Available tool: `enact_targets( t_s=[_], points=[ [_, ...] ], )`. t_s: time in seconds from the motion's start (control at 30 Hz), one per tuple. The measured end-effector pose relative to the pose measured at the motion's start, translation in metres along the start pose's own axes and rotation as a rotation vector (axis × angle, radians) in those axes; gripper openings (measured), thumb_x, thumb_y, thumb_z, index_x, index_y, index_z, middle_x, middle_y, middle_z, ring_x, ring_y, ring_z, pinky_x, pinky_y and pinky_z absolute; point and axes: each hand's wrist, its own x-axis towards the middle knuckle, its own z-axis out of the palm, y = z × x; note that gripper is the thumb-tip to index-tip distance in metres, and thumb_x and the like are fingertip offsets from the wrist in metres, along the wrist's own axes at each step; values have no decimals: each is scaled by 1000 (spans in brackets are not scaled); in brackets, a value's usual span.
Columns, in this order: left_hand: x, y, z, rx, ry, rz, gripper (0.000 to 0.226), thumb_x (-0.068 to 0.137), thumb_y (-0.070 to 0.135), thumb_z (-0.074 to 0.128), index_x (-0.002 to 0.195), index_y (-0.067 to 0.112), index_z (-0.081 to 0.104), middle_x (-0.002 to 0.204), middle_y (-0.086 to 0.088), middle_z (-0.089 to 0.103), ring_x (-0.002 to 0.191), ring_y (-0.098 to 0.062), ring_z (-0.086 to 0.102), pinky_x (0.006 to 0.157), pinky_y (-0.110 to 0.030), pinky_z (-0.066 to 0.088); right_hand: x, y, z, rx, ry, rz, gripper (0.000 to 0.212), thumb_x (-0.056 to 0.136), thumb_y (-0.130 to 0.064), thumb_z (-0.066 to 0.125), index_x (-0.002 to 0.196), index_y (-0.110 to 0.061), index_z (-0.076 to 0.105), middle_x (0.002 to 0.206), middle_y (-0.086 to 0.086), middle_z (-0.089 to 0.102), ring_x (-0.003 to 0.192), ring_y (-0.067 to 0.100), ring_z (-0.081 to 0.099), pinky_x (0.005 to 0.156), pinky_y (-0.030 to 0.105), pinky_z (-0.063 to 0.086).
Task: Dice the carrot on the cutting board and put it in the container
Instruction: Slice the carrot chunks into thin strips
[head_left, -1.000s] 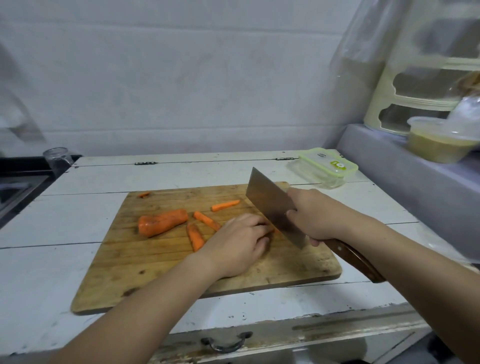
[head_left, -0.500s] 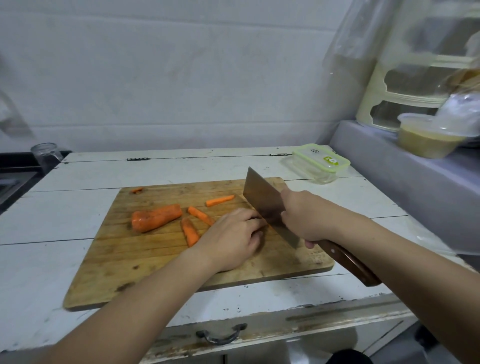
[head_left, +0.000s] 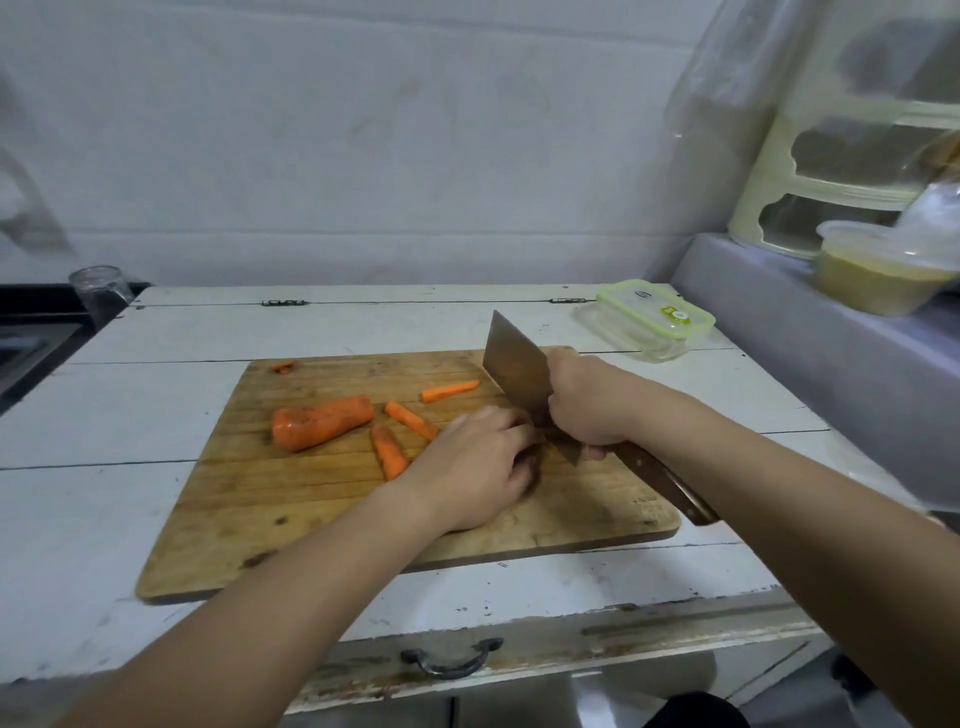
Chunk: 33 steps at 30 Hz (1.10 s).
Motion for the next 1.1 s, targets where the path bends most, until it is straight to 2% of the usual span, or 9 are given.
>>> enact_targets(
  t_s=[0.17, 0.33, 0.43, 0.53, 0.6, 0.73, 0.83, 0.97, 1.1],
  points=[
    [-4, 2, -3, -28, -8, 7, 36, 104, 35, 45, 135, 26, 61, 136, 9, 55, 130, -13, 44, 109, -40, 37, 1, 42, 5, 475, 44, -31, 18, 97, -7, 44, 104, -22, 49, 60, 15, 61, 37, 24, 57, 43, 31, 49],
    [-3, 6, -9, -53, -25, -15, 37, 104, 30, 49, 136, 21, 63, 137, 5, 58, 131, -14, 45, 112, -36, 37, -1, 83, 4, 867, 56, 78, 6, 97, -7, 52, 101, -4, 54, 56, 9, 53, 37, 20, 47, 40, 23, 37],
    [1, 7, -15, -72, -56, -36, 34, 102, 29, 51, 132, 22, 66, 134, 4, 61, 128, -15, 50, 109, -34, 40, 4, 96, 3, 1038, 8, 99, 6, 99, -7, 53, 93, -5, 52, 47, 4, 52, 34, 17, 40, 38, 19, 34],
    [12, 3, -23, -99, 10, -111, 26, 101, 25, 53, 120, 23, 70, 123, 5, 66, 117, -16, 57, 101, -29, 44, 10, 109, 8, 1245, -100, 141, 3, 100, -8, 52, 97, -6, 50, 55, 10, 53, 35, 15, 36, 38, 20, 32],
    [24, -3, -30, -57, 13, -112, 29, 101, 19, 54, 127, 25, 67, 128, 5, 64, 122, -16, 55, 101, -25, 40, 13, 116, 13, 1358, -122, 168, 5, 99, -8, 52, 100, -7, 47, 63, 15, 51, 34, 13, 34, 36, 19, 31],
    [57, -11, -39, 117, -269, 58, 52, 102, 26, 59, 152, 29, 46, 159, 6, 42, 146, -15, 34, 120, -32, 27, 14, 124, 18, 1405, -100, 190, 8, 99, -7, 52, 105, -7, 47, 70, 18, 52, 35, 14, 34, 36, 19, 31],
    [78, -18, -43, 97, -433, 79, 54, 99, 35, 64, 151, 27, 48, 153, 4, 46, 140, -17, 41, 119, -40, 33, 10, 127, 16, 1415, -99, 175, 6, 99, -6, 52, 105, -6, 49, 68, 18, 54, 35, 15, 35, 36, 21, 33],
    [78, -17, -45, 91, -397, 100, 24, 96, 34, 68, 119, 29, 70, 118, 10, 60, 110, -12, 55, 99, -40, 48, 4, 130, 9, 1388, -93, 153, 6, 100, -5, 50, 94, -7, 50, 55, 10, 52, 36, 15, 35, 37, 20, 32],
    [57, -2, -37, 41, -310, 54, 15, 97, 34, 67, 109, 25, 72, 113, 8, 65, 104, -12, 57, 92, -34, 48, 2, 126, 6, 1323, -93, 145, 5, 101, -6, 50, 95, -6, 50, 55, 11, 53, 36, 15, 36, 38, 20, 32]
  ],
)
